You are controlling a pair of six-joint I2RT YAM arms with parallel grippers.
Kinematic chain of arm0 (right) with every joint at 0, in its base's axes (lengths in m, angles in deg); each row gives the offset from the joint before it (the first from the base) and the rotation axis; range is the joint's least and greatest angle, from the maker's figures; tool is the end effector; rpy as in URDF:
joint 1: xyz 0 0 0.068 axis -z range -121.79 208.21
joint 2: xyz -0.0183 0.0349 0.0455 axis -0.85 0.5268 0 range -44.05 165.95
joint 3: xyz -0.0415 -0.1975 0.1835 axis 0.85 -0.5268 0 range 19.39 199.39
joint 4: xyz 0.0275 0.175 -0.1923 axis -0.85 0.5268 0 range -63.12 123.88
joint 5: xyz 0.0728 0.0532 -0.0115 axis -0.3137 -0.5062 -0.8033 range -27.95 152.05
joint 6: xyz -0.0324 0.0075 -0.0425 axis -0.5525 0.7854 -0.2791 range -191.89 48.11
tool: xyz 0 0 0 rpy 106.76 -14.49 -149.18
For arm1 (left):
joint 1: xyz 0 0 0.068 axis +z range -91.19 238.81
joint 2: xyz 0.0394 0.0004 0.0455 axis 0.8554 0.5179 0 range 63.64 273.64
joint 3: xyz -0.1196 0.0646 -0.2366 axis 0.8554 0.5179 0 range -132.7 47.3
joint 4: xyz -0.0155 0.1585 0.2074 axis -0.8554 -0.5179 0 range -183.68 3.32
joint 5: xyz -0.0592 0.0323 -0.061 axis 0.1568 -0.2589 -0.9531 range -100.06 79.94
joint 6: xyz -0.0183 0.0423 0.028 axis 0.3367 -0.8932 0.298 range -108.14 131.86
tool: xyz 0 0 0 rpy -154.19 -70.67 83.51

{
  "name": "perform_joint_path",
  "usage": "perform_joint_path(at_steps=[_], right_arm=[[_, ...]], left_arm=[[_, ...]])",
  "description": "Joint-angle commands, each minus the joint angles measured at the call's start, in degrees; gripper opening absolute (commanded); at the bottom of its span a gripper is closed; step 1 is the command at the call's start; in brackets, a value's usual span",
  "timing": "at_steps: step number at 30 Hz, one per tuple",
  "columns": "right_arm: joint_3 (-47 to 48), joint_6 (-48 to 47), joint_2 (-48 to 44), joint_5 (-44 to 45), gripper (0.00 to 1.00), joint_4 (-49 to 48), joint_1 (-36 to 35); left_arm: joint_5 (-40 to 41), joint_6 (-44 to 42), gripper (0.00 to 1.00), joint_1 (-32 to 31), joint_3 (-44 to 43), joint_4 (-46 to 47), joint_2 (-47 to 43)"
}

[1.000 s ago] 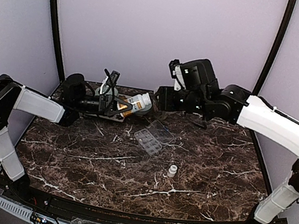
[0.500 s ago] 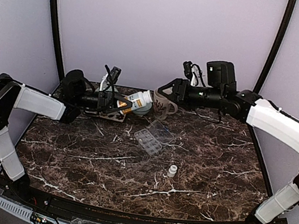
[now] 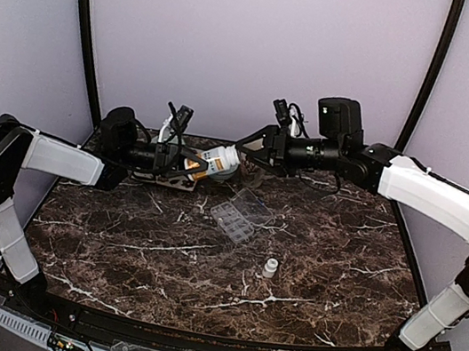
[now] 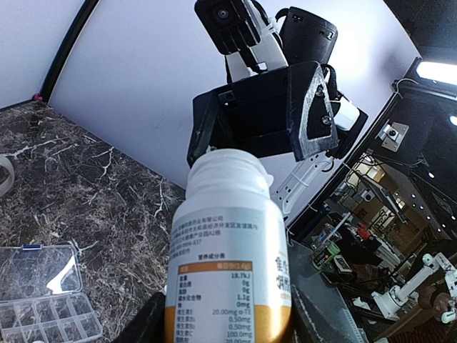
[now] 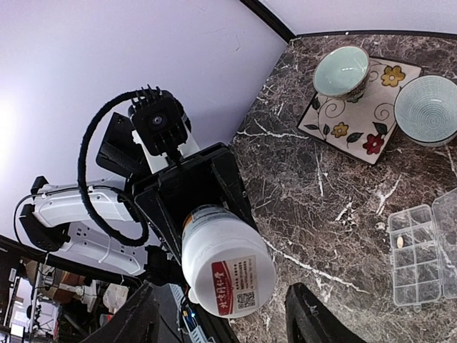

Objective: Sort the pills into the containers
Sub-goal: Pass from the left arm to the right

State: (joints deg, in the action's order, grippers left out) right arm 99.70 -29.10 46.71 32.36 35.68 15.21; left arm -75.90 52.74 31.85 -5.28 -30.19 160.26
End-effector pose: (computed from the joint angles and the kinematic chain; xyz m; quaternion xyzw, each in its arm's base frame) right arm 0.2617 0.2684 0.3575 -0.1498 0.7879 0.5339 0.2679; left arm 0.3016 -0.1898 0.2677 0.3569 0.5732 -0.6476 0.3531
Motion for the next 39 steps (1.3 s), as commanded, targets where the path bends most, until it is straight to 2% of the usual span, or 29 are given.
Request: perform_joint_path(at_steps=[1, 23, 27, 32, 34, 39], right_arm=[[1.2, 0.5, 2.2, -2.0, 0.61, -2.4, -0.2], [5.1, -0.5, 6.2, -3.5, 0.51, -0.7, -2.0], [5.4, -0.6, 6.5, -3.6, 0.39, -0.4, -2.1], [5.9, -0.9, 6.7, -4.0, 0.11, 0.1, -2.3], [5.8, -1.1, 6.7, -4.0, 0.05, 0.4, -2.3], [5.6, -1.3, 6.5, -3.3, 0.00, 0.7, -2.3]], left_arm=[[-1.7, -1.4, 0.00, -0.2, -1.9, -0.7, -0.5], [-3.3, -2.8, 0.00, -0.3, -3.8, -3.8, 0.2], [-3.5, -3.0, 0.00, -0.4, -3.8, -4.2, 0.2], [-3.3, -3.2, 0.00, -0.4, -3.8, -4.8, 0.2], [-2.9, -3.5, 0.05, -0.4, -3.8, -5.3, 0.0], [-1.3, -4.6, 0.37, -0.3, -3.5, -7.1, -0.5]])
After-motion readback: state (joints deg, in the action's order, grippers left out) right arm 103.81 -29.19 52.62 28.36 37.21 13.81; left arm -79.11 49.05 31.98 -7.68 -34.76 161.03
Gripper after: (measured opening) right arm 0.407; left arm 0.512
